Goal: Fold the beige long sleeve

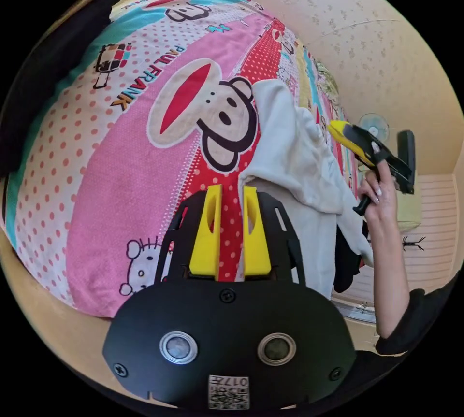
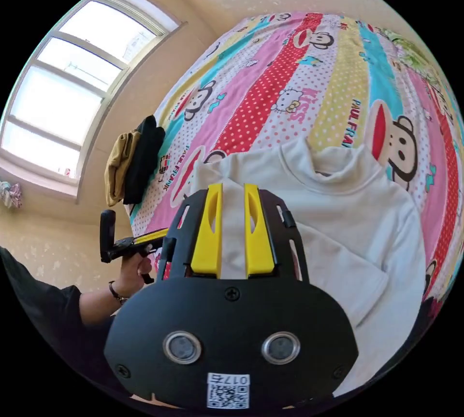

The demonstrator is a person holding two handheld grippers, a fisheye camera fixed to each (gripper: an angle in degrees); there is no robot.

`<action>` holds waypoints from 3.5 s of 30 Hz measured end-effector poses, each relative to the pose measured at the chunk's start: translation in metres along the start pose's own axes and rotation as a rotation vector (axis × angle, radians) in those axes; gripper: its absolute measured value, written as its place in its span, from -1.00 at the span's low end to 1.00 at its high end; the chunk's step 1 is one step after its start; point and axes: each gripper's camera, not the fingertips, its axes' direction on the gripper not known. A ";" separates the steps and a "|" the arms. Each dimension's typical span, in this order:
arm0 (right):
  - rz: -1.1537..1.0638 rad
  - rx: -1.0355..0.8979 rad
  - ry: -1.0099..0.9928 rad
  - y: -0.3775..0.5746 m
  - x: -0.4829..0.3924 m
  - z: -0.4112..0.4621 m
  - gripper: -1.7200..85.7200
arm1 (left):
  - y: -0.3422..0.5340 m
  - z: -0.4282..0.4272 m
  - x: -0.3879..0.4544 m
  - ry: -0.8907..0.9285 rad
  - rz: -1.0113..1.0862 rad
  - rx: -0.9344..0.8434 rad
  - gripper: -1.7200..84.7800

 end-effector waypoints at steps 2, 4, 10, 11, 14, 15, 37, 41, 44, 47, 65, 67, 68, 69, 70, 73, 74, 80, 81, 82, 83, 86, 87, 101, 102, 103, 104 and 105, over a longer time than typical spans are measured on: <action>0.117 0.005 0.054 0.051 0.036 -0.036 -0.73 | 0.009 -0.012 -0.004 -0.052 0.014 0.016 -0.84; 0.201 0.021 0.078 0.102 0.065 -0.075 -0.72 | 0.015 -0.025 -0.007 -0.074 0.024 0.037 -0.84; 0.464 0.278 0.279 0.264 0.107 -0.230 -0.71 | 0.037 -0.052 0.018 -0.104 0.098 0.060 -0.84; 0.555 0.309 0.304 0.293 0.120 -0.252 -0.68 | 0.042 -0.051 0.033 -0.104 0.136 0.057 -0.84; 0.689 0.303 0.236 0.353 0.161 -0.265 -0.61 | 0.054 -0.037 0.075 -0.062 0.245 0.022 -0.84; 0.680 0.257 0.201 0.369 0.177 -0.255 -0.60 | 0.058 -0.027 0.093 -0.043 0.280 0.001 -0.84; 0.846 0.634 -0.321 0.487 0.316 -0.236 -0.76 | 0.119 -0.007 0.160 -0.016 0.389 -0.068 -0.87; 0.842 0.415 -0.190 0.478 0.301 -0.193 -0.68 | 0.127 -0.009 0.137 -0.021 0.332 -0.110 -0.87; 0.815 0.414 -0.192 0.465 0.304 -0.170 -0.65 | 0.128 -0.014 0.123 -0.018 0.297 -0.114 -0.87; 0.863 0.452 -0.249 0.455 0.311 -0.158 -0.76 | 0.128 -0.017 0.111 -0.035 0.281 -0.121 -0.87; -0.109 0.354 -0.604 0.099 0.007 -0.100 -0.90 | 0.122 -0.075 0.019 0.027 0.146 -0.132 -0.83; -0.158 0.217 -0.707 0.078 -0.015 -0.049 -0.90 | 0.119 -0.087 0.000 0.019 0.122 -0.128 -0.80; -0.138 0.187 -0.768 0.074 -0.018 -0.030 -0.90 | 0.117 -0.099 -0.014 0.014 0.101 -0.114 -0.79; -0.112 0.184 -0.778 0.076 -0.015 -0.022 -0.90 | 0.116 -0.110 -0.030 0.013 0.076 -0.098 -0.77; -0.098 0.180 -0.759 0.079 -0.012 -0.020 -0.89 | 0.116 -0.116 -0.038 0.014 0.062 -0.093 -0.76; 0.036 0.080 -0.517 0.103 0.015 -0.013 -0.86 | 0.119 -0.133 -0.079 0.039 -0.012 -0.120 -0.67; 0.119 0.009 -0.406 0.119 0.030 -0.012 -0.82 | 0.123 -0.138 -0.093 0.068 -0.021 -0.145 -0.64; 0.322 -0.470 0.038 0.218 0.060 -0.016 -0.70 | 0.148 -0.125 -0.129 0.223 0.156 -0.473 -0.62; 0.324 -0.572 0.131 0.232 0.057 -0.014 -0.69 | 0.153 -0.119 -0.133 0.209 0.192 -0.526 -0.61; 0.330 -0.612 0.185 0.238 0.056 -0.014 -0.68 | 0.155 -0.116 -0.135 0.202 0.210 -0.548 -0.60; 0.348 -0.669 0.272 0.249 0.056 -0.013 -0.66 | 0.157 -0.107 -0.136 0.199 0.249 -0.583 -0.58; 0.428 -0.697 0.262 0.262 0.063 -0.009 -0.64 | 0.155 -0.077 -0.136 0.219 0.308 -0.645 -0.54; 0.462 -0.698 0.214 0.264 0.068 -0.004 -0.64 | 0.153 -0.062 -0.136 0.228 0.311 -0.664 -0.53; 0.546 -0.524 -0.161 0.264 0.083 -0.073 -0.87 | 0.169 -0.156 -0.141 0.697 0.056 -0.517 -0.90; 0.513 -0.498 -0.243 0.260 0.080 -0.095 -0.87 | 0.167 -0.195 -0.144 0.746 0.062 -0.452 -0.90; 0.498 -0.486 -0.287 0.257 0.079 -0.105 -0.87 | 0.165 -0.215 -0.145 0.768 0.065 -0.421 -0.90; 0.479 -0.481 -0.364 0.253 0.078 -0.125 -0.88 | 0.162 -0.255 -0.144 0.792 0.080 -0.375 -0.90; 0.457 -0.492 -0.426 0.251 0.076 -0.143 -0.88 | 0.159 -0.292 -0.140 0.771 0.107 -0.353 -0.90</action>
